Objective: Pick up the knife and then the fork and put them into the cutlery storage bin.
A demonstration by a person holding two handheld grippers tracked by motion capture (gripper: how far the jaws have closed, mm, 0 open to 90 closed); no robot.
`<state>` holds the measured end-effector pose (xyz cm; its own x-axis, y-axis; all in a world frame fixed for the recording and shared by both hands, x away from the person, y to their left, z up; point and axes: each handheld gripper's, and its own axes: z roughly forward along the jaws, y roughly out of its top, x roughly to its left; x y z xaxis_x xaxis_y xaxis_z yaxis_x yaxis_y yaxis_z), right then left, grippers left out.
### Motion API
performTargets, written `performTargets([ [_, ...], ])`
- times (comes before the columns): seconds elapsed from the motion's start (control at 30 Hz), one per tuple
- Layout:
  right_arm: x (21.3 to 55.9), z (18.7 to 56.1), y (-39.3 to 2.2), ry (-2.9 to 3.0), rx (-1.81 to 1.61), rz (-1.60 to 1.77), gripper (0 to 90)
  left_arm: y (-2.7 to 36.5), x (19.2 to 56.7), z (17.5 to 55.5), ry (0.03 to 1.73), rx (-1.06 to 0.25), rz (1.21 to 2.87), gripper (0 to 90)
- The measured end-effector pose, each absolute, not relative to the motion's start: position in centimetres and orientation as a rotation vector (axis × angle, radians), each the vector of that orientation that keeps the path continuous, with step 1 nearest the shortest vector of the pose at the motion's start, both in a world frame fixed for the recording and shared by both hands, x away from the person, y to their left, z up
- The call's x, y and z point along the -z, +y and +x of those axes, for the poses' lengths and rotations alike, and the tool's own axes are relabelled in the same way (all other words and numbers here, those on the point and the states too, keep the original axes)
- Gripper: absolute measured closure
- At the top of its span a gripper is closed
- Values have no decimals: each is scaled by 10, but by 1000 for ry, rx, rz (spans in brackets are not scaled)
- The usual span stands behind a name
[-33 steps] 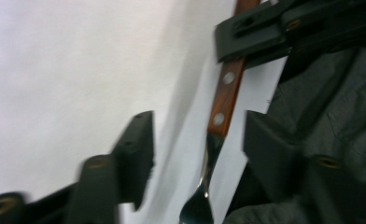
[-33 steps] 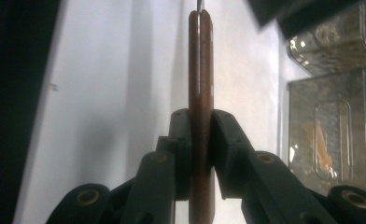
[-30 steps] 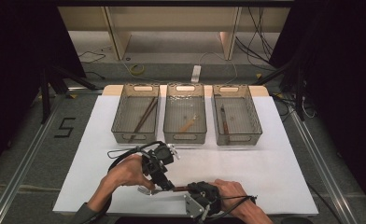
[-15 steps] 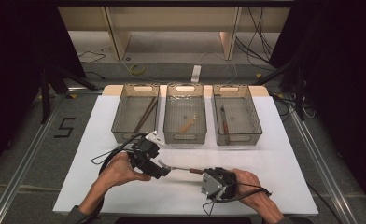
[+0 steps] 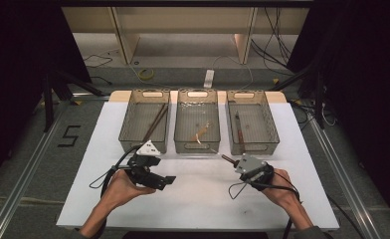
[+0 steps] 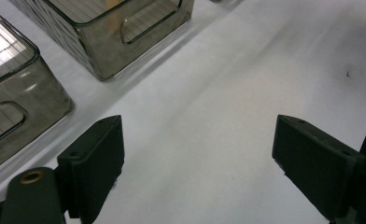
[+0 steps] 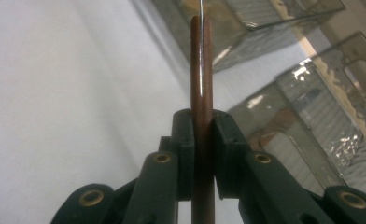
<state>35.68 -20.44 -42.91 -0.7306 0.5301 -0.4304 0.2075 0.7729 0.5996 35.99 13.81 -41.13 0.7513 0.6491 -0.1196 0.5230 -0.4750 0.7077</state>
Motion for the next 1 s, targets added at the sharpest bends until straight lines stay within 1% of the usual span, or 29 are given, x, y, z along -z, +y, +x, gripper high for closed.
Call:
performTargets([
  [0.07,424,363,-212,2349,-741,600,810,141,413,358,878,-249,2156,159],
  [0.33,406,389,-233,2255,-774,812,810,157,417,352,894,-291,2038,160],
  [0.4,402,398,-239,2232,-785,854,810,160,418,352,904,-290,2032,160],
  [0.57,399,420,-248,2190,-808,985,810,164,418,348,908,-333,2006,155],
  [0.8,400,444,-252,2165,-804,1109,810,168,420,346,904,-344,1996,152],
  [0.87,400,449,-252,2158,-803,1132,810,170,422,348,926,-343,1984,152],
  [1.0,399,460,-252,2145,-801,1195,809,172,418,345,920,-352,1958,152],
])
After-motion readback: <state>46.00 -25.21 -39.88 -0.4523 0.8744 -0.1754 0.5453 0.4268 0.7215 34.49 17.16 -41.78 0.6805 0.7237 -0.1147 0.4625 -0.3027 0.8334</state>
